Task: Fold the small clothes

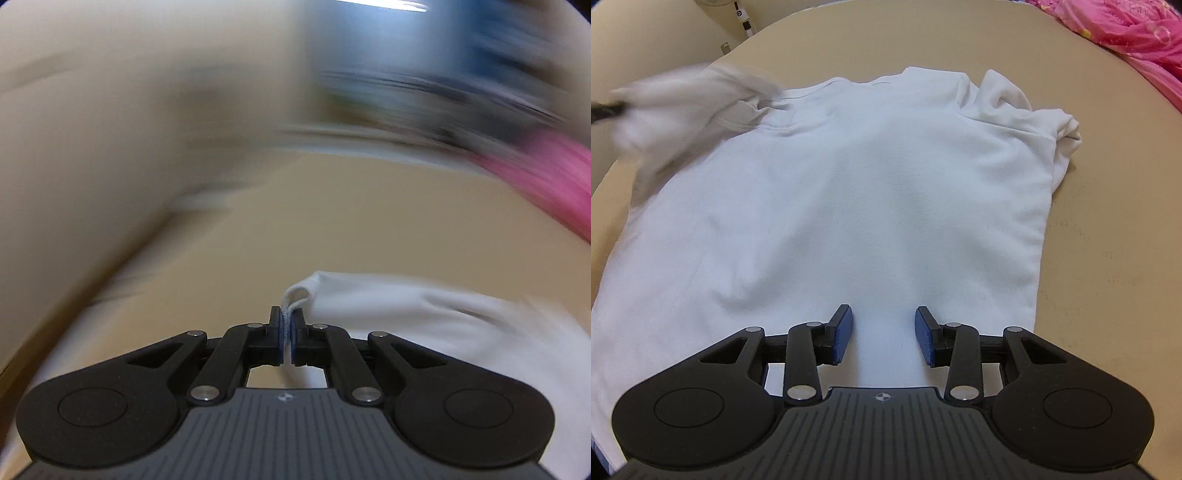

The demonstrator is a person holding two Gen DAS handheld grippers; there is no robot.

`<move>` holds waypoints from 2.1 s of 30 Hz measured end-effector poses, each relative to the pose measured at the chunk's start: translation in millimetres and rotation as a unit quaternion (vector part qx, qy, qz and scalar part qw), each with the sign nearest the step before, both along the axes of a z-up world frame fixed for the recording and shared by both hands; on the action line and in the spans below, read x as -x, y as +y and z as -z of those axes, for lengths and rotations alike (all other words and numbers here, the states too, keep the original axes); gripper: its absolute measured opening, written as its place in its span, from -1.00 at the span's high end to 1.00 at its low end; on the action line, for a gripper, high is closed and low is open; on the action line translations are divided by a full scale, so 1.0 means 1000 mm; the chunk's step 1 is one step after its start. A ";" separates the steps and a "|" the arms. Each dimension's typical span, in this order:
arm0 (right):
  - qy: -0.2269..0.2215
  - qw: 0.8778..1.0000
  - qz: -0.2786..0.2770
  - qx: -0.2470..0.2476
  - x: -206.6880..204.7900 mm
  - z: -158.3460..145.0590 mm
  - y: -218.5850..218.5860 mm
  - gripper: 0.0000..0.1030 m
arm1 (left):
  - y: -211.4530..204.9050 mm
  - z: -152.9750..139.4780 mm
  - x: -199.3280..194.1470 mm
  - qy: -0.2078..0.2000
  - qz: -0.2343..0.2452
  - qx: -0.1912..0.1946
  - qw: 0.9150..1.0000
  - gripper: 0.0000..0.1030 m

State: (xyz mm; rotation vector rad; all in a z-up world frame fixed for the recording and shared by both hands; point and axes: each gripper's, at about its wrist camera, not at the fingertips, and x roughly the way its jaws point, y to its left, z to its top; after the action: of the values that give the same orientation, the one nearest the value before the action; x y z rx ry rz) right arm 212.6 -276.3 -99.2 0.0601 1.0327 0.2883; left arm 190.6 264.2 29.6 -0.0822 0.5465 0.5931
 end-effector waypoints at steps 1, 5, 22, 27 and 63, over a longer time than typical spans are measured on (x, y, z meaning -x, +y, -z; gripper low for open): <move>0.000 1.000 0.001 0.000 0.000 0.000 0.000 0.22 | 0.046 0.000 0.007 0.015 -0.139 -0.019 0.990 0.92; -0.004 1.000 0.005 0.000 0.001 0.001 0.000 0.21 | 0.140 0.002 0.057 0.034 -0.359 0.000 0.933 0.84; -0.065 0.988 0.118 -0.079 0.001 -0.033 -0.054 0.17 | -0.030 0.052 0.014 0.157 0.048 0.069 0.984 0.24; -0.064 0.943 0.291 -0.147 -0.016 -0.031 -0.132 0.15 | -0.085 0.021 0.042 0.135 0.144 0.086 0.977 0.24; -0.138 0.950 0.150 -0.236 0.004 -0.055 -0.126 0.35 | -0.131 0.048 0.127 0.120 0.233 0.045 0.964 0.22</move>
State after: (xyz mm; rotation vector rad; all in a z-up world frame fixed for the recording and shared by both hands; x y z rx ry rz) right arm 208.1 -402.5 -44.4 0.5903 0.6457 0.2518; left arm 63.2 133.5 -18.5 0.0333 0.7990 0.1172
